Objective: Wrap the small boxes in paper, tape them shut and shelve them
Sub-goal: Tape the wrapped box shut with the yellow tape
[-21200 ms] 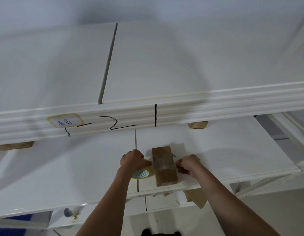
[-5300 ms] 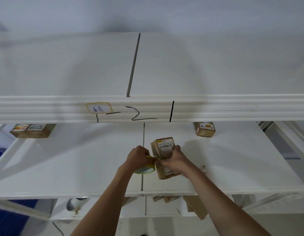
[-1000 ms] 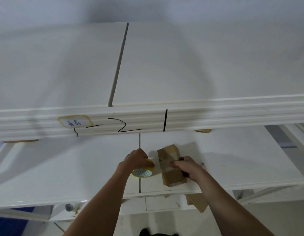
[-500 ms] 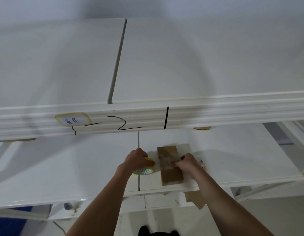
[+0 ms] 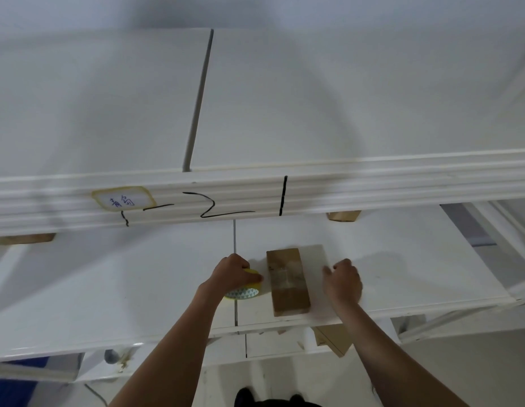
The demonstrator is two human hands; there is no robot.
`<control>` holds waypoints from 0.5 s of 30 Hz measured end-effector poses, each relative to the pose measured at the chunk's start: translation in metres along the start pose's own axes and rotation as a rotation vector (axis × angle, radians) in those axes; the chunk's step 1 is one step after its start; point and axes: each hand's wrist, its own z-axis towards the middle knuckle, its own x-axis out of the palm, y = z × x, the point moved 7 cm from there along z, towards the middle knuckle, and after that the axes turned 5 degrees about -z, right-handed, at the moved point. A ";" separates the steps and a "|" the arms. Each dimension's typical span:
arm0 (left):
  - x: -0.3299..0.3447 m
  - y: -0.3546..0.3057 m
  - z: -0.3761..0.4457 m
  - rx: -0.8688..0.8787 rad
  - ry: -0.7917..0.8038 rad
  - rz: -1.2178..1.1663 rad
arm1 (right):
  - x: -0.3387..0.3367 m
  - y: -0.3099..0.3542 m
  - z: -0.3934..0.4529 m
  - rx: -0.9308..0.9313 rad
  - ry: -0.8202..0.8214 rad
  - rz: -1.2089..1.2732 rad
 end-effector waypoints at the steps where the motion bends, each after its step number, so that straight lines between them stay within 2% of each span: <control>1: 0.000 -0.001 0.000 0.004 -0.001 0.006 | -0.006 -0.009 0.003 0.052 -0.037 -0.057; 6: 0.000 -0.003 -0.001 0.006 -0.010 0.007 | -0.002 -0.045 0.011 0.203 0.056 -0.094; 11: -0.001 -0.005 -0.002 0.014 -0.023 0.006 | 0.003 -0.042 0.014 0.165 0.153 -0.016; 15: 0.000 -0.004 -0.002 0.009 -0.023 0.007 | -0.002 -0.032 0.017 0.156 0.153 0.016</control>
